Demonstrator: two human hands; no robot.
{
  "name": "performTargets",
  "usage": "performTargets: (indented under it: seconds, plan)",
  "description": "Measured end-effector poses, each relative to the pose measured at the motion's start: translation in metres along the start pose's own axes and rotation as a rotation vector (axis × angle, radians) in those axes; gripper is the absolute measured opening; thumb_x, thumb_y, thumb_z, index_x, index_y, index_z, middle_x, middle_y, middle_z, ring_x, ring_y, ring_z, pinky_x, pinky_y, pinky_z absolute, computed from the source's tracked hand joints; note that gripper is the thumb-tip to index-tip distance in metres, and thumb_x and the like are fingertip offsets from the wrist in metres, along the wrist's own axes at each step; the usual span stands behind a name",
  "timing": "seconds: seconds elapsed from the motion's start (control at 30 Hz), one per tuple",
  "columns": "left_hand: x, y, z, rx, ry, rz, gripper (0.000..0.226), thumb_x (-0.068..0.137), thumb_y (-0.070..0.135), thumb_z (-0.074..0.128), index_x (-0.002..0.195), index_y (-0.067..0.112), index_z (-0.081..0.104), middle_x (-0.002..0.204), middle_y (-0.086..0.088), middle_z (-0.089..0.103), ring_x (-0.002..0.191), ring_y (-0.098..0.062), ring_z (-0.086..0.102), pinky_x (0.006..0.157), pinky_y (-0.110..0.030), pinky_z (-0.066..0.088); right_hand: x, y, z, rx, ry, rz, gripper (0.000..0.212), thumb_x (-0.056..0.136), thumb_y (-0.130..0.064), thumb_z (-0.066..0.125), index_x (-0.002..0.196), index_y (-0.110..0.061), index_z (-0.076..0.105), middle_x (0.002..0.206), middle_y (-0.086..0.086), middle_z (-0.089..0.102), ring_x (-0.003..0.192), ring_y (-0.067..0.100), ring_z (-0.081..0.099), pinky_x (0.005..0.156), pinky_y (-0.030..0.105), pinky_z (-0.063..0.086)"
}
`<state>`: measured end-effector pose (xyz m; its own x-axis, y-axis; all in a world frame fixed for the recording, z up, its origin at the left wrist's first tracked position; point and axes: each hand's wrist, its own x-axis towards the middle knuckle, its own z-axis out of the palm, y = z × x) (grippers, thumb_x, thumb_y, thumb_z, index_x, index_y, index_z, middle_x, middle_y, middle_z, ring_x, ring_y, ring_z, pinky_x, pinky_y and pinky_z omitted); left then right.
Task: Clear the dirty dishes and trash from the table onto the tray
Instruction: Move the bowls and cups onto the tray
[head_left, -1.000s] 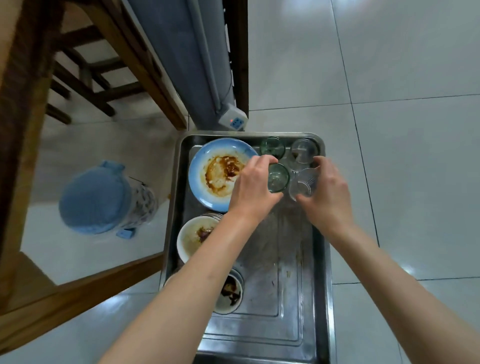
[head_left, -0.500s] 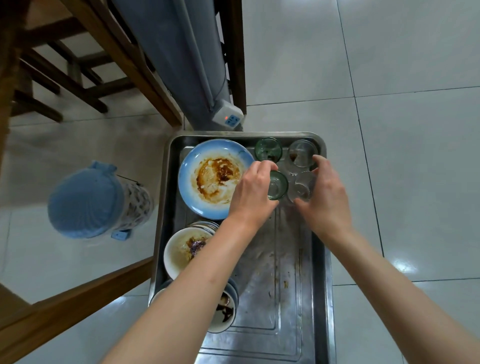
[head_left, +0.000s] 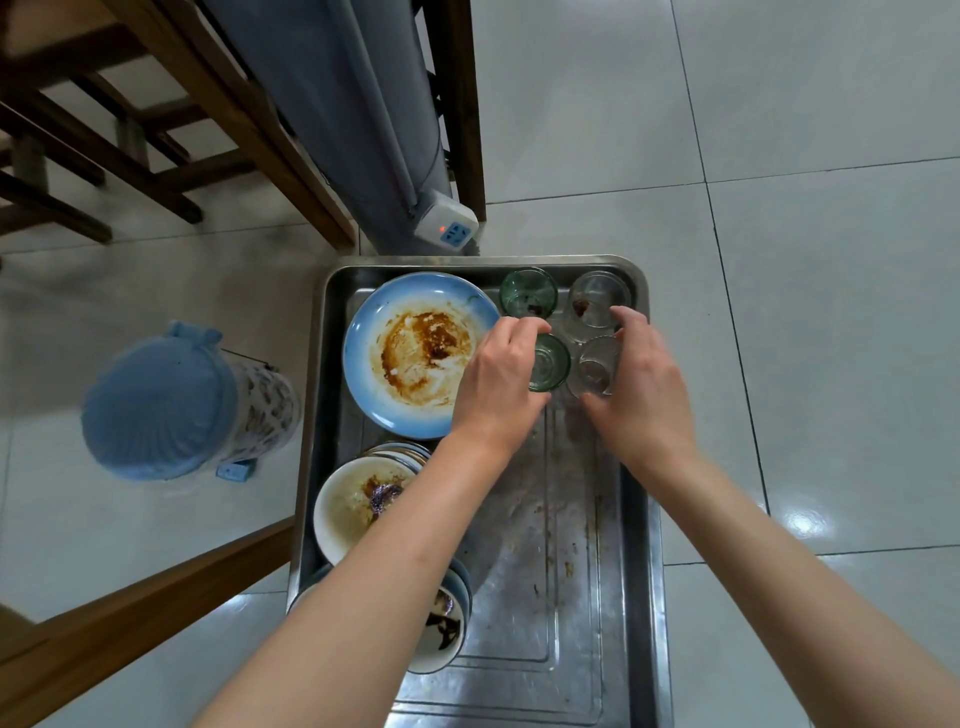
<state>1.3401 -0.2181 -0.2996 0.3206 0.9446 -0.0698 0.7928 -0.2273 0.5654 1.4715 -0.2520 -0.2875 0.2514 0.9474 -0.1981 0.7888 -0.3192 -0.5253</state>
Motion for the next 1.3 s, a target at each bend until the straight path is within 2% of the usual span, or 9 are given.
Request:
performTargets:
  seconds: [0.23,0.87,1.3]
  plan:
    - [-0.002,0.0,0.0,0.032,0.003,-0.014,0.062,0.063,0.011,0.083,0.119,0.012,0.056,0.11,-0.006,0.057,0.106,-0.022,0.05,0.088,-0.026,0.04,0.001,-0.001,0.001,-0.016,-0.011,-0.016,0.078,0.069,-0.004,0.075,0.136,-0.01,0.036,0.123,0.012,0.051,0.112,0.03,0.049,0.088,0.035,0.041]
    - [-0.002,-0.002,-0.003,0.042,-0.029,-0.034,0.069,0.065,0.012,0.083,0.127,0.02,0.054,0.109,-0.002,0.055,0.106,-0.019,0.048,0.088,-0.026,0.043,0.002,0.001,0.001,-0.018,-0.022,-0.026,0.079,0.069,-0.001,0.074,0.137,-0.013,0.035,0.121,0.009,0.052,0.109,0.028,0.049,0.085,0.033,0.043]
    - [-0.006,-0.001,-0.014,0.03,-0.045,-0.077,0.068,0.069,0.015,0.08,0.13,0.02,0.05,0.112,-0.001,0.054,0.11,-0.017,0.045,0.089,-0.023,0.038,-0.004,0.0,-0.005,0.0,-0.038,0.006,0.083,0.066,-0.004,0.078,0.137,-0.016,0.035,0.122,0.01,0.05,0.11,0.028,0.049,0.083,0.035,0.044]
